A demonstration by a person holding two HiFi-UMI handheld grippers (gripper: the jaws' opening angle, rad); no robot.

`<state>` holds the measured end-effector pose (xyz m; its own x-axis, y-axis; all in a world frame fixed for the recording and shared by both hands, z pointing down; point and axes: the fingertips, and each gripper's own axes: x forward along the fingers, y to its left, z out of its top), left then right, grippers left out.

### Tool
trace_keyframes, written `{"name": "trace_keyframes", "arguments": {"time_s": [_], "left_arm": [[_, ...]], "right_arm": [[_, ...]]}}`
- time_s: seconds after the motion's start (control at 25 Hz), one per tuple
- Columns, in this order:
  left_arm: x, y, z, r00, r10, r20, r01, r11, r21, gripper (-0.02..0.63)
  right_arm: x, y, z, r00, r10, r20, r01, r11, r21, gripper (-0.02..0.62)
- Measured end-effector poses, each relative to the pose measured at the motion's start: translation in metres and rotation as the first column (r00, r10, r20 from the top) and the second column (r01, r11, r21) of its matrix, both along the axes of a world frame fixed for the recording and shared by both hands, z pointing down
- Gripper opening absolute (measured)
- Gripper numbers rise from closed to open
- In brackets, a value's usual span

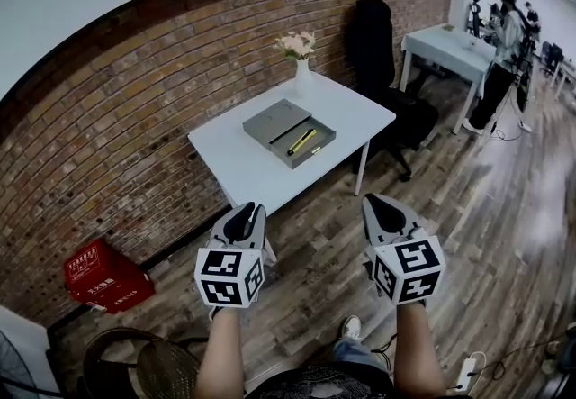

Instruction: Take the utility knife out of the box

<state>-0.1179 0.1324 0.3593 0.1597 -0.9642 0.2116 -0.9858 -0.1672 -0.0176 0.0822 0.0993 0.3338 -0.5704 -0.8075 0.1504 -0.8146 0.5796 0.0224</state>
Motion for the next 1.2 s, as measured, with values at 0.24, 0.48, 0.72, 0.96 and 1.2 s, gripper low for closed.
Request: {"name": "trace_keyframes", "arguments": {"time_s": [0.24,0.48,0.72,0.96,1.2], "left_arm": [[0.014,-0.057,-0.001,0.999,-0.035,-0.012,0.034,0.999,-0.02,0.087],[0.031,-0.104,0.001,0.997,-0.083,-0.004,0.082,0.996,-0.043,0.107],[0.044,-0.135,0.003,0.992,-0.12,-0.022,0.119,0.992,-0.047,0.126],[0.053,-0.153,0.004,0.991,-0.137,0.005,0.137,0.989,-0.048,0.152],[0.055,-0.173,0.005,0.989,-0.148,0.018,0.148,0.987,-0.056,0.155]], "right_arm": [[0.018,-0.063,0.001,0.999,-0.04,0.006,0.04,0.999,-0.02,0.02],[0.03,-0.118,0.005,0.995,-0.097,0.001,0.097,0.995,-0.036,0.02],[0.043,-0.157,0.007,0.988,-0.154,0.008,0.154,0.987,-0.042,0.02],[0.048,-0.18,0.009,0.981,-0.195,0.019,0.195,0.98,-0.045,0.02],[0.047,-0.199,0.012,0.978,-0.21,0.019,0.21,0.976,-0.05,0.02]]}}
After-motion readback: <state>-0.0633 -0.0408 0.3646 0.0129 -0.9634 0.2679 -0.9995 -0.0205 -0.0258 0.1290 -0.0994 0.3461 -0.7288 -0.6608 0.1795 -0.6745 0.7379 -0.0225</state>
